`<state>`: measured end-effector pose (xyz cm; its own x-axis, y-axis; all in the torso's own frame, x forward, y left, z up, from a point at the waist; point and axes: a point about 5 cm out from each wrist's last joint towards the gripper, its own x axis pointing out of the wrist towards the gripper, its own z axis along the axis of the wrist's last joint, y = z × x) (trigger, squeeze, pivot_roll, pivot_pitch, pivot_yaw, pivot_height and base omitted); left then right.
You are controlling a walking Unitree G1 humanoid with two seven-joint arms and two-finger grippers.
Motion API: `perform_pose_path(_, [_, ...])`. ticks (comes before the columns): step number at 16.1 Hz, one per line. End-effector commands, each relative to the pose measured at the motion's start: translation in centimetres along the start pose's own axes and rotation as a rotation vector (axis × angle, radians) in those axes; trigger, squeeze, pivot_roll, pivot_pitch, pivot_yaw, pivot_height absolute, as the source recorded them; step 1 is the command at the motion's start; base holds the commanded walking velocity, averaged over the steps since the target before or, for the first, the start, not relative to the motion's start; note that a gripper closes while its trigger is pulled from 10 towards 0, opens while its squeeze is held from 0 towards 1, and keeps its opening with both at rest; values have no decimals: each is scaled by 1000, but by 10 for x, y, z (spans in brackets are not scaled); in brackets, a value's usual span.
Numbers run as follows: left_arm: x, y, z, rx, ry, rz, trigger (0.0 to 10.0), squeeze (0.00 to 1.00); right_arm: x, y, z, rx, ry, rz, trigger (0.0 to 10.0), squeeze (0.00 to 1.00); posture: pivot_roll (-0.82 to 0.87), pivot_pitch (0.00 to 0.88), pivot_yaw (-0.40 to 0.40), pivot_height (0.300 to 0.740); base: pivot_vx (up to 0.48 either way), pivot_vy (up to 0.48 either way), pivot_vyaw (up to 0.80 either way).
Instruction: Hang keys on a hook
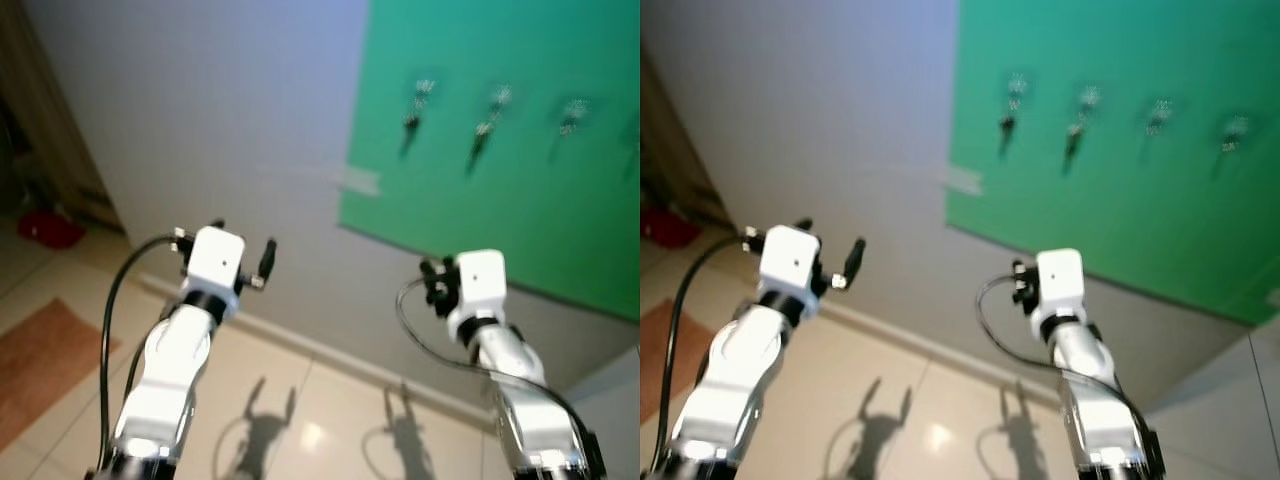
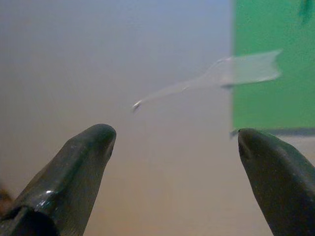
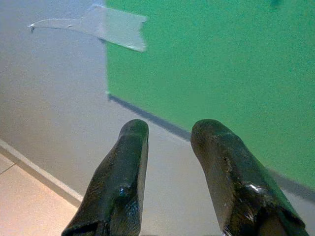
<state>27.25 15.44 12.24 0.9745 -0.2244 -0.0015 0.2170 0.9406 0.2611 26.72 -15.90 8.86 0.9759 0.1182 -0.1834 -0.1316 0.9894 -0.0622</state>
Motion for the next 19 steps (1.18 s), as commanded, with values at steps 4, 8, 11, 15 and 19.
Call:
perform_pose_path(4, [-2, 8, -5, 17, 22, 14, 10000, 0, 1, 5, 3, 14, -19, 1, 10000, 0, -72, 0, -52, 740, 0, 359, 0])
perform_pose_path(8, [9, 8, 4, -33, 3, 31, 10000, 0, 3, 2, 8, 47, -38, -17, 10000, 0, -77, 0, -48, 740, 0, 256, -106])
perform_pose_path(11, [0, 3, -5, -27, 35, 18, 10000, 0, 3, -1, 7, 81, -39, -39, 10000, 0, -71, 0, -54, 740, 0, 0, -800])
perform_pose_path(15, [13, 6, -1, -5, 25, 2, 10000, 0, 7, 5, 17, 83, -67, -36, 10000, 0, -90, 0, -45, 740, 0, 0, -800])
perform_pose_path(19, [11, -3, -2, -30, 26, -5, 10000, 0, 4, 1, 18, 88, -66, -50, 10000, 0, -93, 0, -49, 740, 0, 0, -800])
